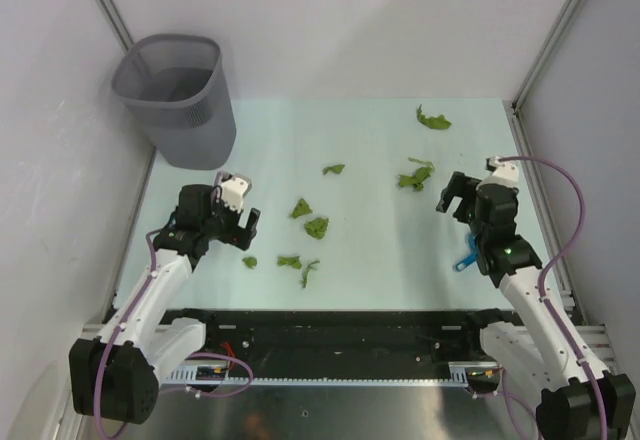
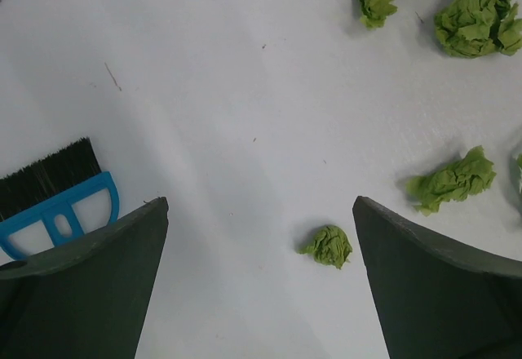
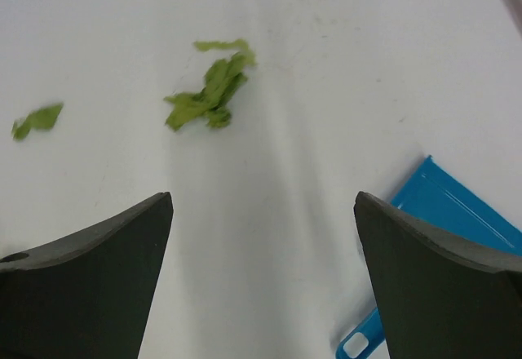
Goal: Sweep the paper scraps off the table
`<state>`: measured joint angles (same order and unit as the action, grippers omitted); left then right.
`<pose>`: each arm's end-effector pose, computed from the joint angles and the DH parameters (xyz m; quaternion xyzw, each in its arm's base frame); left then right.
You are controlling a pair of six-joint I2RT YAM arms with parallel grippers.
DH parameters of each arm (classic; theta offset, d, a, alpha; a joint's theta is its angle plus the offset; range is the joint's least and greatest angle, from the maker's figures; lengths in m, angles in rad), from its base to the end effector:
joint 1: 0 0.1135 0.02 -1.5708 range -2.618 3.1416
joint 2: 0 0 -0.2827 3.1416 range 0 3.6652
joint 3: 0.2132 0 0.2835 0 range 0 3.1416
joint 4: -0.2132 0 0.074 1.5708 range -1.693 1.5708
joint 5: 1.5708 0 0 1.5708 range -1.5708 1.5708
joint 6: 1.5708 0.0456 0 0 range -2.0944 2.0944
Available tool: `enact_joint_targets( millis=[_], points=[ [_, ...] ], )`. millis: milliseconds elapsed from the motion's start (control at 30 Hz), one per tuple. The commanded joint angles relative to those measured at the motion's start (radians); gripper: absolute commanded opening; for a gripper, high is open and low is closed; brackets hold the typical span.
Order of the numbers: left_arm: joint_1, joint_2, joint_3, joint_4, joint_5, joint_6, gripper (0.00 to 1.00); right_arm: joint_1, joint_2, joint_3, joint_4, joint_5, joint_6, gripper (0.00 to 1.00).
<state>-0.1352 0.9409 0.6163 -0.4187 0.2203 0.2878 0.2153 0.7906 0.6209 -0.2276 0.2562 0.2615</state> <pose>0.2191 -0.0399 0.2302 0.2343 0.8805 -0.0699 0.4061 0.2108 0.0343 0.2811 0.0898 0.8241 0.0263 0.5587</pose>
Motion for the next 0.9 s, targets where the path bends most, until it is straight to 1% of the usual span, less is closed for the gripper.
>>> enact_joint_targets(
  millis=[0, 133, 167, 200, 267, 300, 333, 400, 433, 467, 533, 567, 600, 733, 767, 833, 867],
  points=[
    [0.006, -0.011, 0.019, 0.041, -0.042, -0.038, 1.00, -0.059, -0.022, 0.002, -0.004, 0.130, 0.168, 1.00],
    [0.006, -0.024, 0.016, 0.041, -0.056, -0.033, 1.00, -0.117, 0.015, 0.002, -0.045, 0.078, 0.209, 1.00],
    [0.006, -0.027, 0.014, 0.041, -0.064, -0.033, 1.00, -0.132, 0.030, 0.000, -0.065, 0.080, 0.231, 1.00],
    [0.006, -0.030, 0.014, 0.041, -0.073, -0.029, 1.00, -0.166, 0.047, 0.000, -0.109, 0.093, 0.292, 1.00],
    [0.008, -0.028, 0.011, 0.043, -0.108, -0.013, 1.00, -0.208, 0.129, 0.000, -0.147, 0.091, 0.332, 1.00],
    [0.008, -0.028, 0.011, 0.043, -0.119, -0.012, 1.00, -0.270, 0.163, 0.000, -0.157, 0.054, 0.347, 1.00],
    [0.008, -0.027, 0.010, 0.043, -0.125, -0.007, 1.00, -0.295, 0.244, 0.002, -0.157, 0.020, 0.346, 1.00],
    [0.009, -0.030, 0.007, 0.043, -0.134, -0.003, 1.00, -0.336, 0.323, 0.008, -0.141, -0.065, 0.346, 1.00],
    [0.008, -0.034, 0.005, 0.043, -0.127, -0.001, 1.00, -0.355, 0.355, 0.017, -0.139, -0.080, 0.341, 1.00],
    [0.009, -0.036, 0.005, 0.043, -0.121, 0.001, 1.00, -0.356, 0.414, 0.034, -0.135, -0.083, 0.334, 0.98],
    [0.008, -0.034, 0.007, 0.043, -0.116, 0.002, 1.00, -0.350, 0.456, 0.045, -0.112, -0.055, 0.314, 0.95],
    [0.008, -0.034, 0.007, 0.043, -0.114, 0.002, 1.00, -0.347, 0.493, 0.054, -0.090, -0.051, 0.303, 0.91],
    [0.008, -0.031, 0.005, 0.043, -0.116, 0.001, 1.00, -0.341, 0.512, 0.062, -0.084, -0.023, 0.292, 0.89],
    [0.008, -0.036, 0.005, 0.043, -0.119, 0.004, 1.00, -0.320, 0.616, 0.102, -0.093, 0.029, 0.268, 0.87],
    [0.008, -0.040, 0.005, 0.043, -0.118, 0.002, 1.00, -0.323, 0.665, 0.106, -0.090, 0.032, 0.266, 0.84],
    [0.008, -0.044, 0.005, 0.043, -0.118, 0.004, 1.00, -0.324, 0.711, 0.128, -0.088, 0.022, 0.266, 0.76],
    [0.008, -0.047, 0.005, 0.043, -0.118, 0.004, 1.00, -0.324, 0.734, 0.134, -0.091, 0.009, 0.262, 0.67]
  ],
)
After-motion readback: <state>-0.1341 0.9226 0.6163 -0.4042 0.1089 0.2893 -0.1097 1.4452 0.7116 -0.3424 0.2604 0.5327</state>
